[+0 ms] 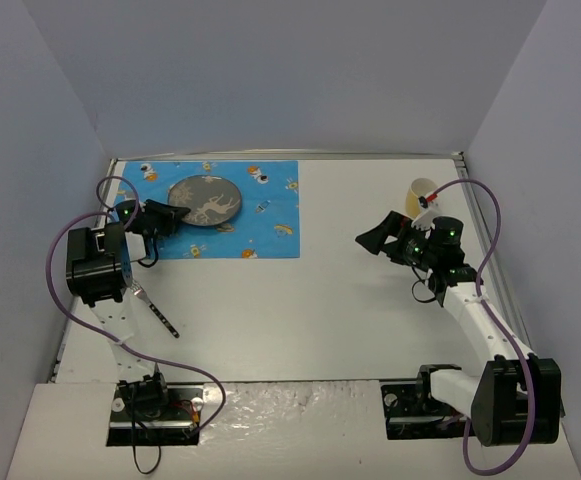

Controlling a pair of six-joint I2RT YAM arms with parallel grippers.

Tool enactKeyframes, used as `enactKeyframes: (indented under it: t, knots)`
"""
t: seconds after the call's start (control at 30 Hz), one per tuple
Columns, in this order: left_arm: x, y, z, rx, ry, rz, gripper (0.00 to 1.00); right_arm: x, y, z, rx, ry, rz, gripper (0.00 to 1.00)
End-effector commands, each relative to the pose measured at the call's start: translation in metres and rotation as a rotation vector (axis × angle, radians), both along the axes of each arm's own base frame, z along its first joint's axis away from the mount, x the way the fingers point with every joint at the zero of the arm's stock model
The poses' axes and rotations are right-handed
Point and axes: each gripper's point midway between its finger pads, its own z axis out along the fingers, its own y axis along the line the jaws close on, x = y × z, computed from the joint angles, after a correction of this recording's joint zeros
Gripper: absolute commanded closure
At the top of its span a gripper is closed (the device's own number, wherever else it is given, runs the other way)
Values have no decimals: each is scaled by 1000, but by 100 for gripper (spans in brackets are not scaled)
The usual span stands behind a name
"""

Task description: Set the dinner table for one person

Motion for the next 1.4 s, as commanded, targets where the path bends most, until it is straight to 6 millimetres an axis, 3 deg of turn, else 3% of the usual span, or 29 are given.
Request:
enactKeyframes:
  t: [0.0, 0.1, 0.3, 0.5, 0.67, 0.97, 1.03, 1.17, 1.37]
  knots:
    - [22, 2, 62, 39, -214, -32, 69, 5, 1, 9, -2, -58, 18, 0]
    - [19, 5, 54, 63, -168, -25, 58, 5, 0, 10, -6, -62, 14, 0]
    - [11, 11, 43, 124, -73, -20, 47, 3, 0, 9, -8, -65, 13, 0]
    - [1, 20, 44, 216, 13, 0, 32, 3, -2, 11, -14, -71, 2, 0]
    - [-9, 30, 45, 291, 93, 19, 15, 5, -9, 9, -44, -67, -38, 0]
    - [-20, 26, 48, 335, 160, 20, 8, 13, -30, 7, -132, -61, -143, 0]
    - [-31, 26, 48, 369, 214, 18, 7, 19, -42, 7, -173, -60, -200, 0]
    - [-46, 34, 72, 449, 247, 57, 7, 27, -58, 9, -246, -62, -266, 1]
    - [-95, 39, 133, 640, 246, 12, 4, 54, -100, 32, -417, -102, -437, 0]
